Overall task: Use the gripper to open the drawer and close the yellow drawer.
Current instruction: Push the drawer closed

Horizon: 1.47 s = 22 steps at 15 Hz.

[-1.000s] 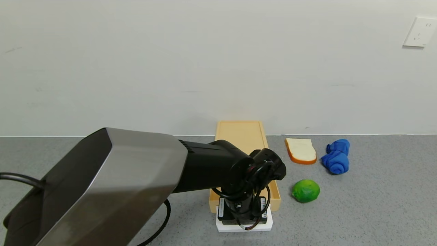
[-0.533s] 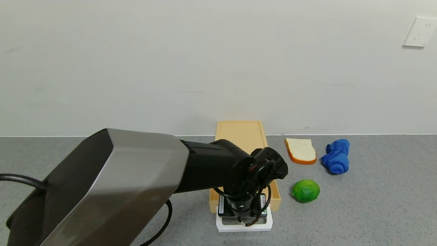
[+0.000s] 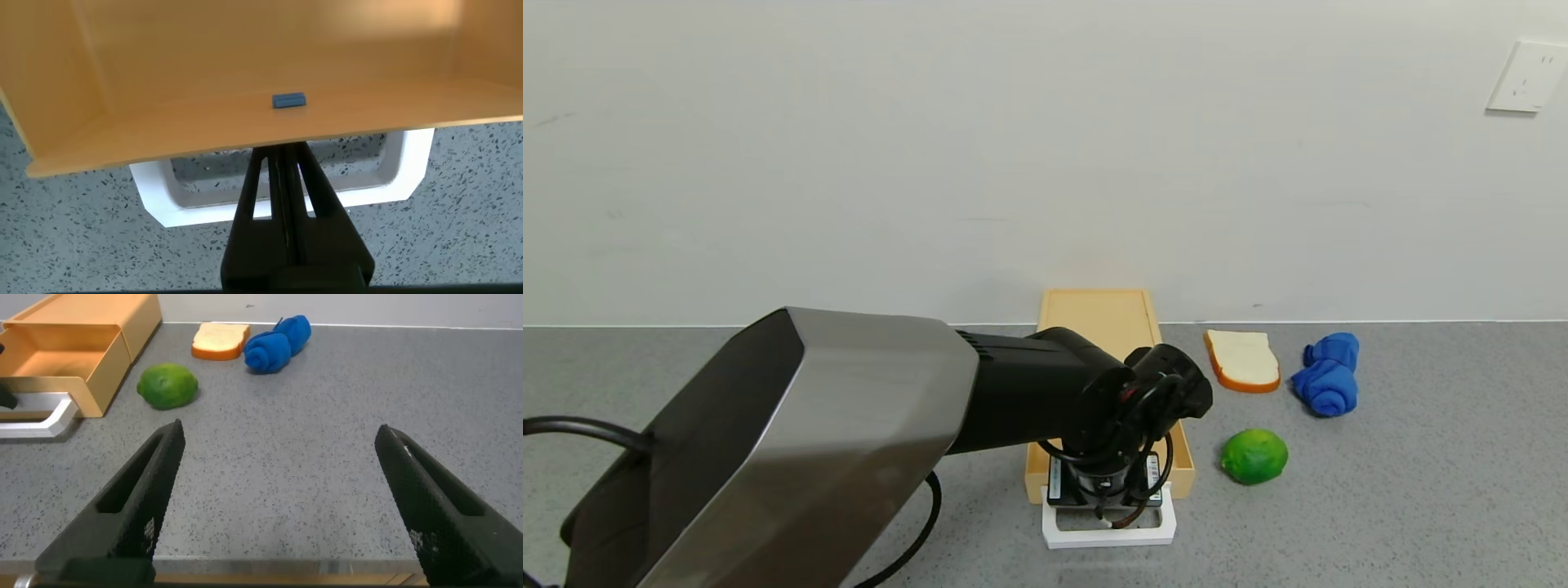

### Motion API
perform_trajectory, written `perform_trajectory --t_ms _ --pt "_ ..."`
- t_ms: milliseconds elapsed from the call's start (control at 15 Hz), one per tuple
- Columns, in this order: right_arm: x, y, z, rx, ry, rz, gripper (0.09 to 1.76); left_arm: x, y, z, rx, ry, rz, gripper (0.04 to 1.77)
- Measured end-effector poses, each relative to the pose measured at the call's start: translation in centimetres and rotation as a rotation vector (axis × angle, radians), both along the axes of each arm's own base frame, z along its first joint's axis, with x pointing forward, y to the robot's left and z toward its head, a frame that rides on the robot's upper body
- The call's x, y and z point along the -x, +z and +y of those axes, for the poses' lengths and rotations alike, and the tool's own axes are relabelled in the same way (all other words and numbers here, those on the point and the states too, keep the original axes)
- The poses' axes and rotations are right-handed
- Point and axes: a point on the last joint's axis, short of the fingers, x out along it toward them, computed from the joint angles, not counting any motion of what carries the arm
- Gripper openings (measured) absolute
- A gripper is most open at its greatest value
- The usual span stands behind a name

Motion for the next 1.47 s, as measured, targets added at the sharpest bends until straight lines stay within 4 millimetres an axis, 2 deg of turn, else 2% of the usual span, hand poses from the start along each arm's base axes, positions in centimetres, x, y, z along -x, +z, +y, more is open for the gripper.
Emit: perform_trajectory --t_ms 1467 --pt "0.0 0.0 0.0 0.0 0.0 0.0 1.71 -4.2 0.9 0.6 0.021 -0.009 -0.102 0.11"
